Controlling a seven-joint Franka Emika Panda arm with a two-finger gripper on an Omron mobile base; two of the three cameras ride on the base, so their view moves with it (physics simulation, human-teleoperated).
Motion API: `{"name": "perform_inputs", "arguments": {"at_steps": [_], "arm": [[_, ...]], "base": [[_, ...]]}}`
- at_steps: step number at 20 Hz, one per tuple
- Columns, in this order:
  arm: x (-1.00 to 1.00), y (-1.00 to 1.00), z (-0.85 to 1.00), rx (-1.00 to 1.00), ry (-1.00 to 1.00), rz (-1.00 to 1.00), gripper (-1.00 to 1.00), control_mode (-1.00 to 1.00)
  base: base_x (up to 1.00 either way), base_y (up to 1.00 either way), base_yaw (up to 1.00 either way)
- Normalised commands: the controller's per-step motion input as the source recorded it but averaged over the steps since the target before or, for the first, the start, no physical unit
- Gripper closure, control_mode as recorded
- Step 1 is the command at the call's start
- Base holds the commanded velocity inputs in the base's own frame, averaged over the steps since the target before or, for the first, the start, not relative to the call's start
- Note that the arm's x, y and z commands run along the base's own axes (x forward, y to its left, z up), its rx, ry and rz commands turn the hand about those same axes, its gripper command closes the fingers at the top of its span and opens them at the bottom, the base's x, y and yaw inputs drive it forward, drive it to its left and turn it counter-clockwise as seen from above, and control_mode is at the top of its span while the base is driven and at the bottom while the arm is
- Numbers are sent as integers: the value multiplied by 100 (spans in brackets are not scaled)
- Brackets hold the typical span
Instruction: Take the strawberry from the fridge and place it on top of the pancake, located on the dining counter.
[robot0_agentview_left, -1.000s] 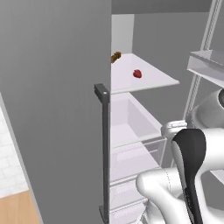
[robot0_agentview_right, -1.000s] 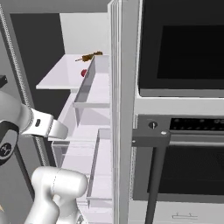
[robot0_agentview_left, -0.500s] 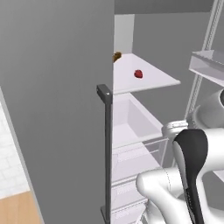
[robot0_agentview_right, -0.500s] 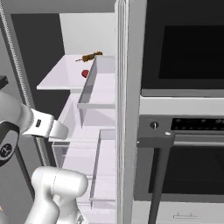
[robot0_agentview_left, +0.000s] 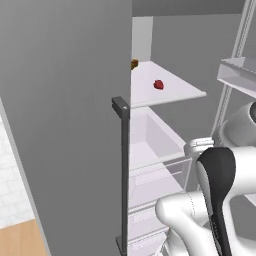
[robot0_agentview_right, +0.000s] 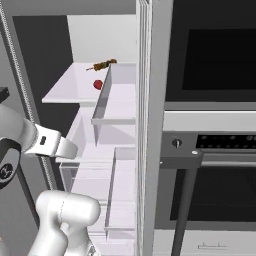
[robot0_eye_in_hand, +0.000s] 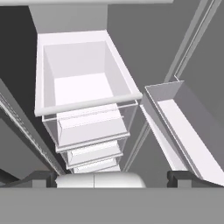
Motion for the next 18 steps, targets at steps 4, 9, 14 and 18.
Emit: {"name": "perform_inputs", "arguments": {"at_steps": [4, 9, 14, 18], "arm": [[14, 0, 5, 0, 0, 0, -100, -100], [53, 4, 83, 1, 0, 0, -100, -100], [68, 25, 66, 0, 1, 0, -100, -100], [65, 28, -2, 0, 0, 0, -100, -100]], "base": [[50, 0, 0], [0, 0, 0], [0, 0, 0], [0, 0, 0]]}}
